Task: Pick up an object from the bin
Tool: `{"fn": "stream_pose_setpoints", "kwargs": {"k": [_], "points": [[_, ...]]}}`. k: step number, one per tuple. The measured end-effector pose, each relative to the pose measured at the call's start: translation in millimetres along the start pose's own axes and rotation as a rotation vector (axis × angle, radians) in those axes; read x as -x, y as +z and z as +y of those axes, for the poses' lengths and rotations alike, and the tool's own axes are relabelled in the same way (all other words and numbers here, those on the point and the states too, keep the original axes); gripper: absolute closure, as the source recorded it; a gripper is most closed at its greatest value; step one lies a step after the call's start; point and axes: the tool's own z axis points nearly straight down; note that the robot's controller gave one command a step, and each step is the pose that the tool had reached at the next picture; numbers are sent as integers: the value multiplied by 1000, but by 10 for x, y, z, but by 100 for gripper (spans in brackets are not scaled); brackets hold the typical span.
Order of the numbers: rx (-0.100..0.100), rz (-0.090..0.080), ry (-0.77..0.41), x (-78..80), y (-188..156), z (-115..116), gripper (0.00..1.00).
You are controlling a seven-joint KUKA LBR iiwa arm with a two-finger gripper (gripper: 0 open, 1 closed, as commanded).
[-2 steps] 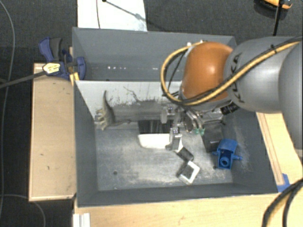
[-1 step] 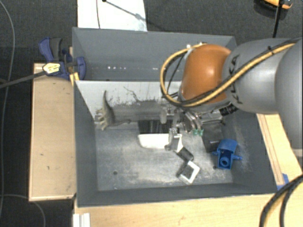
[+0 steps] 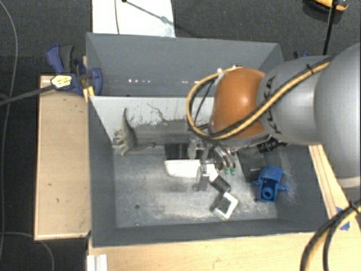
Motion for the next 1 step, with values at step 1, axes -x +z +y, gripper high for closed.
{"fn": "stream_pose_setpoints", "kwargs": {"k": [1], "points": [[0, -18, -95, 58, -104, 4, 0]]}}
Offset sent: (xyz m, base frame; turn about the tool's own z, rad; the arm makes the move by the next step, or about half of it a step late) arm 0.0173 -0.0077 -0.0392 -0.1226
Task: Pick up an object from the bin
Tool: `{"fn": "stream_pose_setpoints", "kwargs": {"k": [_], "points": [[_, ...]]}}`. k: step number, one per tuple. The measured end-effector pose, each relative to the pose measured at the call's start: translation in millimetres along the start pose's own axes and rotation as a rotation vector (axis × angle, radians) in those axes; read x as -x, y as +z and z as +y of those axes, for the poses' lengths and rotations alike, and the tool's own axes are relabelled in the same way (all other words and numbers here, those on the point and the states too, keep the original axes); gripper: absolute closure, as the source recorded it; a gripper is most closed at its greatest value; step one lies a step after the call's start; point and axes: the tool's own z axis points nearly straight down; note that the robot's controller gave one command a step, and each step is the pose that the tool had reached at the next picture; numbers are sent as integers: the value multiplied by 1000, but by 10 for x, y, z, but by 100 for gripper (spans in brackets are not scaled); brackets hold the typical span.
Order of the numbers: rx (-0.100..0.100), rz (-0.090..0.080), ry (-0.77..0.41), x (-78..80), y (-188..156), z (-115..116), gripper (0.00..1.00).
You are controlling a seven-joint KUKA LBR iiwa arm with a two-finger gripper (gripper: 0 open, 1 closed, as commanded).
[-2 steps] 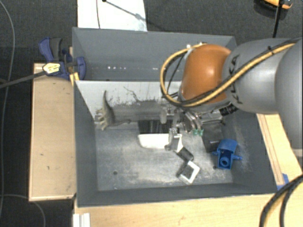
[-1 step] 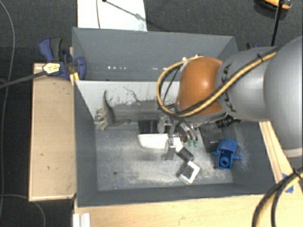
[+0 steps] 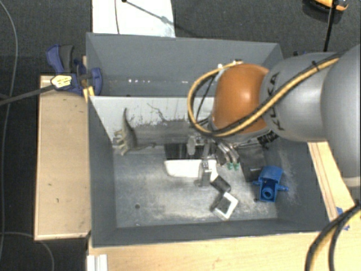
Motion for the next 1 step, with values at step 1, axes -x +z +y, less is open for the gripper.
{"fn": "stream_pose_setpoints", "kwargs": {"k": [1], "points": [[1, 10, 8, 71, 320, -50, 0]]}}
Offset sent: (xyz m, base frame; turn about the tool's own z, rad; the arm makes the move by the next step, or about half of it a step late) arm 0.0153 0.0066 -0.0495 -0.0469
